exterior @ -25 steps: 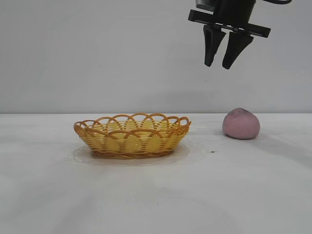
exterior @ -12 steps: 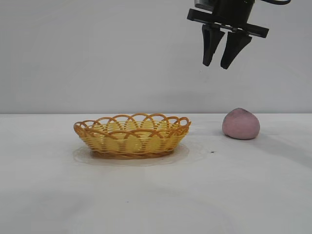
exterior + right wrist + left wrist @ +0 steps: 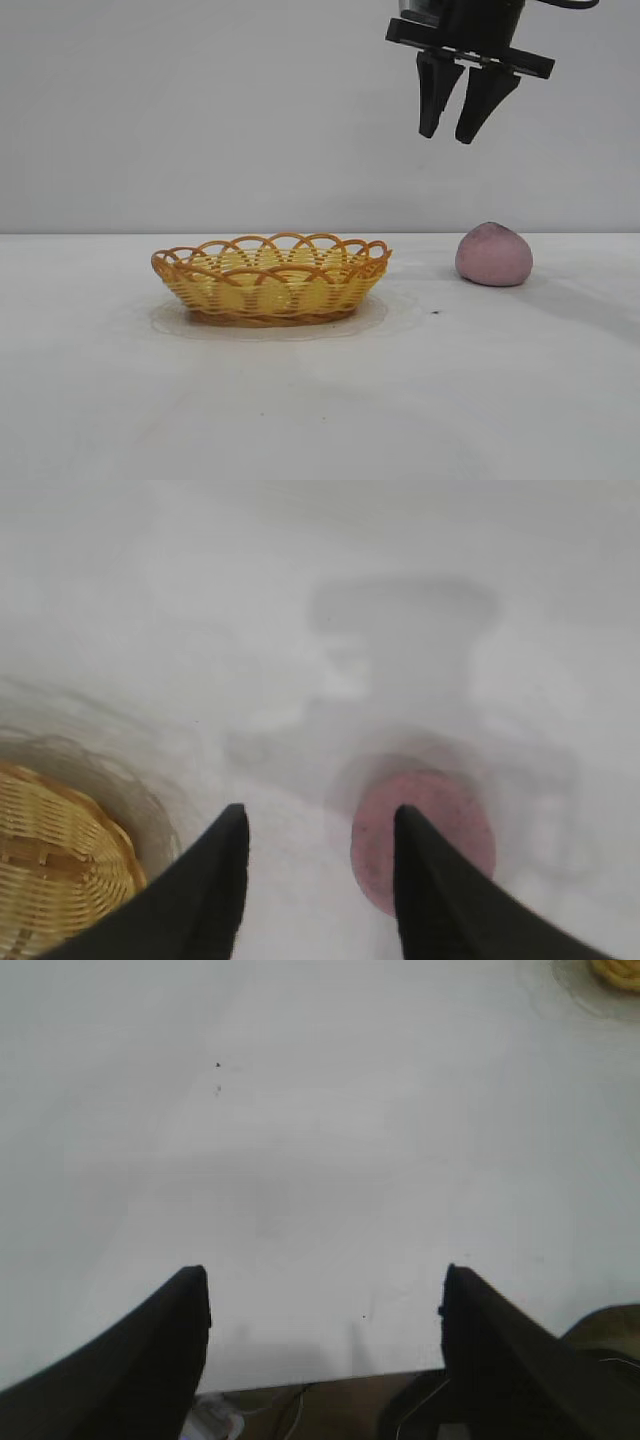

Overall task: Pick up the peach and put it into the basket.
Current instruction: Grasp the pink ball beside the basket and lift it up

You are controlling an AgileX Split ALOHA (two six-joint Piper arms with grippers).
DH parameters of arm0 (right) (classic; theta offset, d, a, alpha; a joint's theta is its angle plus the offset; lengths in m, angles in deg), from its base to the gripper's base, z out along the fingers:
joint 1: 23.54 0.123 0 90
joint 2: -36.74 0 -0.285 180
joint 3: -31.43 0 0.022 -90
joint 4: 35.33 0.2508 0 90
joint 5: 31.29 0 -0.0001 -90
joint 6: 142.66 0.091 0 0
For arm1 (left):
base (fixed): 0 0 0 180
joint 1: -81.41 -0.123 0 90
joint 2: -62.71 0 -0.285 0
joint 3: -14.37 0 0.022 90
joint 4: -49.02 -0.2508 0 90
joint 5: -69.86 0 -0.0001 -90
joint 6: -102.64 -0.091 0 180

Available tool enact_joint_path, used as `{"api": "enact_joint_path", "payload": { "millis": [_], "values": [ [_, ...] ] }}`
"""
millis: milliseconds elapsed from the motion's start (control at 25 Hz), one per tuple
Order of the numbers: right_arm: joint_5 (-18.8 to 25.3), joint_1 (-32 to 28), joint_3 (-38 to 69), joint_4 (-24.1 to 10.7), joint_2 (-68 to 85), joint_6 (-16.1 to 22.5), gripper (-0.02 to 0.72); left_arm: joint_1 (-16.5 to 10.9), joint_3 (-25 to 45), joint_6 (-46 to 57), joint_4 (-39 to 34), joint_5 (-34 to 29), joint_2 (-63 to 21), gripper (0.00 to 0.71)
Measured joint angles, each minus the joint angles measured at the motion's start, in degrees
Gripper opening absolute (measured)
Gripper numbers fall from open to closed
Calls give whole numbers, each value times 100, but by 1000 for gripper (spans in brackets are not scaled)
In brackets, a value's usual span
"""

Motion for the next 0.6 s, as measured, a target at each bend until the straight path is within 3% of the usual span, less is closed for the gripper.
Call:
{"api": "enact_joint_path", "payload": {
  "millis": [200, 440, 600],
  "values": [
    [13, 0, -11, -386, 11, 146, 326, 0, 0, -14, 65, -67, -124, 480],
    [0, 0, 24, -453, -70, 205, 326, 0, 0, -14, 65, -67, -124, 480],
    [-22, 0, 622, -453, -117, 216, 326, 0, 0, -14, 65, -67, -124, 480]
  ]
}}
